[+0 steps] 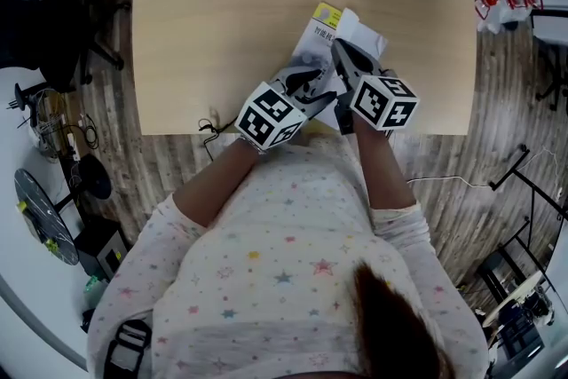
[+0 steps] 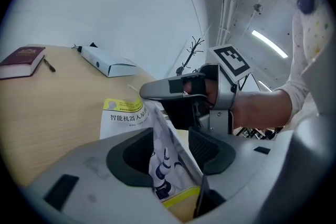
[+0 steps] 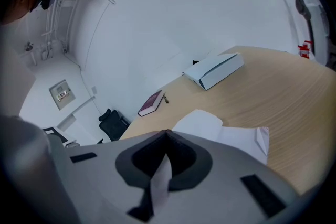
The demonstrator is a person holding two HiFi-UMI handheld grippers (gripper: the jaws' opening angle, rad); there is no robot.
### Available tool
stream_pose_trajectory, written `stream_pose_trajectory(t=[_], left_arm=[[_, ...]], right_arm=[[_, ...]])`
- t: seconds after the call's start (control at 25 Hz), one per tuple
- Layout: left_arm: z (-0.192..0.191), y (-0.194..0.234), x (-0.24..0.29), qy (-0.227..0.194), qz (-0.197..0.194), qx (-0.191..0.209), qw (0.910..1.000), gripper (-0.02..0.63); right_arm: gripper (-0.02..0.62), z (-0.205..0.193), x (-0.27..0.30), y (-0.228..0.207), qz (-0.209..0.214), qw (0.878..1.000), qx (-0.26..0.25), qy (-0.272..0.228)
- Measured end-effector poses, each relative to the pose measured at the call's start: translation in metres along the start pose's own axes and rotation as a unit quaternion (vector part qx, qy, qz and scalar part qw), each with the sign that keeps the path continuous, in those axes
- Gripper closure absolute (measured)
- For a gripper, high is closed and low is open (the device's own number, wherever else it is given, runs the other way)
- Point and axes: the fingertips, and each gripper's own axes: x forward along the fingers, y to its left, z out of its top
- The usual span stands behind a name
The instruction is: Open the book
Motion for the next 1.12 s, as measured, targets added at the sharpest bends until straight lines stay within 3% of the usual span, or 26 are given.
stream_pose_trajectory(t=[0.16, 0.36, 0.64, 1.12], left_arm=[[0.004, 0.006, -0.004, -0.010, 0.007, -0.014, 0.9998, 0.488], [0.005, 0.013, -0.008, -0.008, 0.019, -0.014, 0.9997, 0.555], [0.010, 0.026, -0.019, -0.017, 0.039, -0.012, 0.9990, 0.566], [0.018, 0.050, -0.047, -0.039, 0.077, -0.016, 0.9962, 0.567]], right_arm=[[0.595, 0.005, 0.000, 0.002, 0.001, 1.000, 0.001, -0.005], [0.573, 0.010, -0.002, 0.000, -0.013, 1.000, -0.012, -0.008], [0.534, 0.019, -0.014, 0.007, -0.012, 0.999, -0.029, -0.018], [0.537, 0.033, -0.040, 0.013, -0.021, 0.998, -0.044, -0.048]])
